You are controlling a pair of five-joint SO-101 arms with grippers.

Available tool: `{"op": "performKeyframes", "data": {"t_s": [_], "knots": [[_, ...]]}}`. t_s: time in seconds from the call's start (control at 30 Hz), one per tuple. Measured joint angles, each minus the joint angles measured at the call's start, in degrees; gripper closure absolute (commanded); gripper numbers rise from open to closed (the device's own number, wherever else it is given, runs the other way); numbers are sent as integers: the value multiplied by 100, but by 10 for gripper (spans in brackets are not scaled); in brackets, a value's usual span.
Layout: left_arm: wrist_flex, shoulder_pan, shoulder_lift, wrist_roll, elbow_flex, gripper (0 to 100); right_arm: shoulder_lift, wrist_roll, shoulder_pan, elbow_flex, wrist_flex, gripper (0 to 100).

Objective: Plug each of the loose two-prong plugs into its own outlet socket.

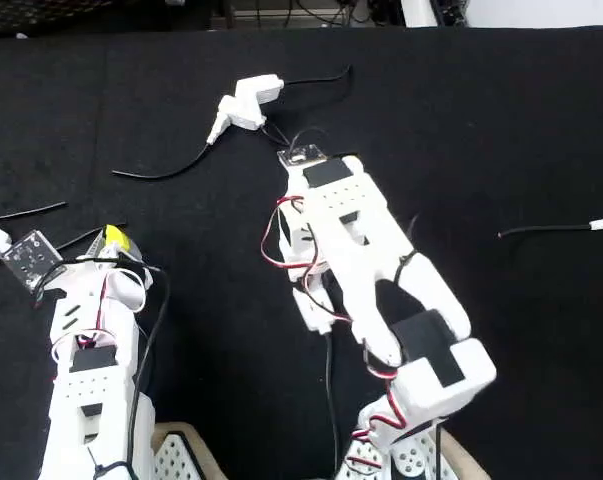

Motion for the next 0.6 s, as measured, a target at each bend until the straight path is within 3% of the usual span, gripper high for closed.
{"op": "performKeyframes", "data": {"t_s": [0.6], "knots": [[0,0,0,0,0,950,1556,18,0,-941,35,985]]}}
